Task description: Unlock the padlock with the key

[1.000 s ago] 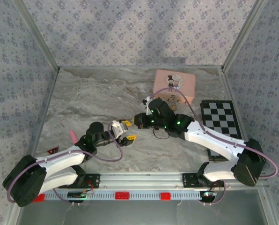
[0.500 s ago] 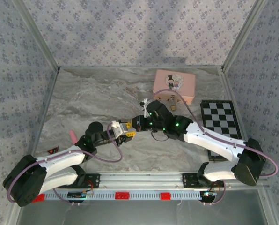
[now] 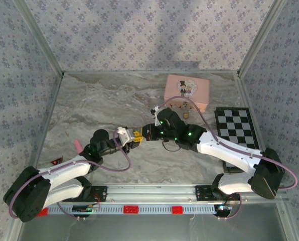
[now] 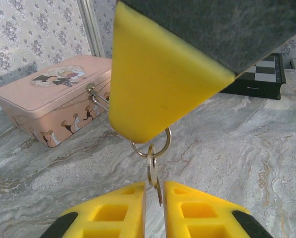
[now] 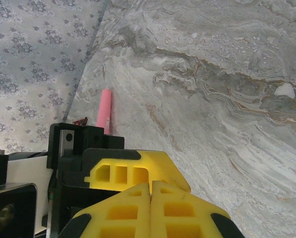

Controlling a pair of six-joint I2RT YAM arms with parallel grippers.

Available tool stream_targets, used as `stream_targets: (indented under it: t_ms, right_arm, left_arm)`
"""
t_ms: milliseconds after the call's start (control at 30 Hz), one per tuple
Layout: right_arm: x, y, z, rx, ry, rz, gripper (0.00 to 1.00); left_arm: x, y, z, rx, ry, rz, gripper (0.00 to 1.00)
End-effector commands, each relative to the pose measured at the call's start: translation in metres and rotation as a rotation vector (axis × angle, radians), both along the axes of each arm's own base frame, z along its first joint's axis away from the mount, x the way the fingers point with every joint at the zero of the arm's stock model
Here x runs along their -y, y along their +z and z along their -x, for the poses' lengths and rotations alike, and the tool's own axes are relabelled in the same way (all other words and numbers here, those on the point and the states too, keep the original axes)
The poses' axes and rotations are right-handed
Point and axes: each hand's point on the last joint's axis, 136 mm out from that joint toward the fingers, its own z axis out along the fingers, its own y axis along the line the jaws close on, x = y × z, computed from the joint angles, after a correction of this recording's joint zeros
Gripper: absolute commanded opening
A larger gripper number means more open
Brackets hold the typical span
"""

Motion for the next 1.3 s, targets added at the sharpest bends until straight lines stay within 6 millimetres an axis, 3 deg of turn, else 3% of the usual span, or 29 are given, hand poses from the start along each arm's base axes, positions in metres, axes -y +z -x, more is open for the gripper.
stream_targets:
  t_ms: [0, 233, 333, 400, 533, 633, 767, 900, 1133, 1267]
  right_arm:
    - [0.003, 0.006, -0.004, 0.018, -0.024, -0.019, 0.02]
    - [0.006, 0.004, -0.005, 0.017, -0.044, -0.023, 0.02]
    - [0.011, 0.003, -0.007, 0.018, -0.061, -0.016, 0.02]
    - [0.015, 0.003, -0.007, 0.024, -0.076, -0.014, 0.10]
    - [0.030, 0.000, -0.011, 0.004, -0.159, -0.015, 0.36]
    - [0.036, -0.011, -0.012, -0.077, -0.235, -0.050, 0.38]
    - [0.026, -0.024, -0.008, -0.166, -0.271, -0.135, 0.39]
    - [0.026, -0.036, -0.006, -0.263, -0.337, -0.197, 0.36]
    - [0.032, -0.035, -0.006, -0.324, -0.413, -0.275, 0.30]
    - [0.024, -0.030, -0.008, -0.360, -0.416, -0.330, 0.29]
  left_arm:
    - [0.002, 0.023, -0.001, 0.043, -0.016, 0.046, 0.14]
    - [0.002, 0.021, -0.006, 0.026, 0.001, 0.046, 0.01]
    - [-0.001, 0.020, -0.008, 0.040, 0.024, 0.034, 0.00]
    - [-0.005, 0.019, -0.015, 0.061, 0.073, 0.015, 0.00]
    - [-0.018, 0.007, -0.037, 0.127, 0.224, -0.107, 0.00]
    - [-0.019, -0.005, -0.043, 0.257, 0.232, -0.219, 0.00]
    - [-0.016, -0.009, -0.056, 0.342, 0.239, -0.323, 0.00]
    - [-0.008, -0.010, -0.046, 0.475, 0.144, -0.359, 0.00]
    - [-0.001, -0.026, -0.025, 0.498, 0.028, -0.379, 0.00]
    - [0.003, -0.031, -0.010, 0.491, -0.057, -0.377, 0.00]
